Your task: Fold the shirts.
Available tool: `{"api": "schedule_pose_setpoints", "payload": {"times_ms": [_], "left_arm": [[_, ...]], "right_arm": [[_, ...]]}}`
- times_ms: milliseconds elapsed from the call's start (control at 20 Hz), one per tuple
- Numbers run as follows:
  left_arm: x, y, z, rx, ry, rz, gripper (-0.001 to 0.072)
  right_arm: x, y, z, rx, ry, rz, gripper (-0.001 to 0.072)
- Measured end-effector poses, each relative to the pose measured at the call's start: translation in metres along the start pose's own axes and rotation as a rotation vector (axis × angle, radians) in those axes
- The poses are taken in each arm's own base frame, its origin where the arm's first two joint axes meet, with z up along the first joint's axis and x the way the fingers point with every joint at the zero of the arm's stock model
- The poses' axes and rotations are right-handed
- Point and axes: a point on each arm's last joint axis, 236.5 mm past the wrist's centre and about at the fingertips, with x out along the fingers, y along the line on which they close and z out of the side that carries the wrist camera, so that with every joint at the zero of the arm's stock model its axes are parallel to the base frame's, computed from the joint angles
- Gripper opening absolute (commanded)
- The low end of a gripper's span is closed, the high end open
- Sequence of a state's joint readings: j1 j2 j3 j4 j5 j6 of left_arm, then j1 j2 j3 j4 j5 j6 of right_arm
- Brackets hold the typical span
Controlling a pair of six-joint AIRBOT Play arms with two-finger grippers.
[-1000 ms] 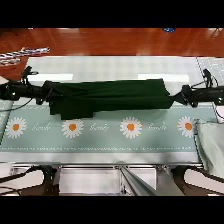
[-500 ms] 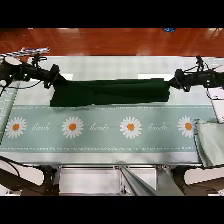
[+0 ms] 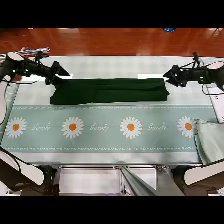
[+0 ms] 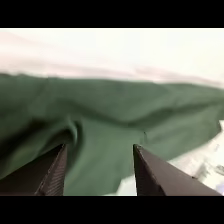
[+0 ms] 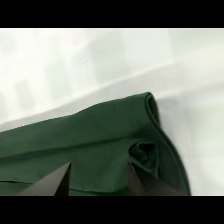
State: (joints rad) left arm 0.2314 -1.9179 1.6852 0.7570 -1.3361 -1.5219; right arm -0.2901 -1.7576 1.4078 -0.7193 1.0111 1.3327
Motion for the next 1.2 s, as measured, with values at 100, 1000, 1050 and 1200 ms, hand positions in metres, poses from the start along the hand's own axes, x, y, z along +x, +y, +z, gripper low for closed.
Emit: {"api": "schedule_pose_setpoints", "payload": {"times_ms": [100, 1000, 1050, 1200], "left_arm": [[-0.029, 0.002, 0.003, -0.019, 0.003, -0.006, 0.0507], [-0.089, -0.052, -0.152, 0.507, -0.282, 0.303, 0.0507], [-0.084, -0.053, -0.153, 0.515, -0.283, 0.300, 0.0507], [-0.076, -0.052, -0.158, 0.517, -0.274, 0.298, 0.0507]], "right_arm": [[-0.027, -0.004, 0.008, 0.009, -0.021, 0.006, 0.0413], [-0.016, -0.070, -0.045, 0.255, 0.019, -0.058, 0.0412], [-0.008, -0.065, -0.046, 0.258, 0.032, -0.043, 0.0413], [0.016, -0.049, -0.052, 0.261, 0.081, -0.009, 0.0407]]}}
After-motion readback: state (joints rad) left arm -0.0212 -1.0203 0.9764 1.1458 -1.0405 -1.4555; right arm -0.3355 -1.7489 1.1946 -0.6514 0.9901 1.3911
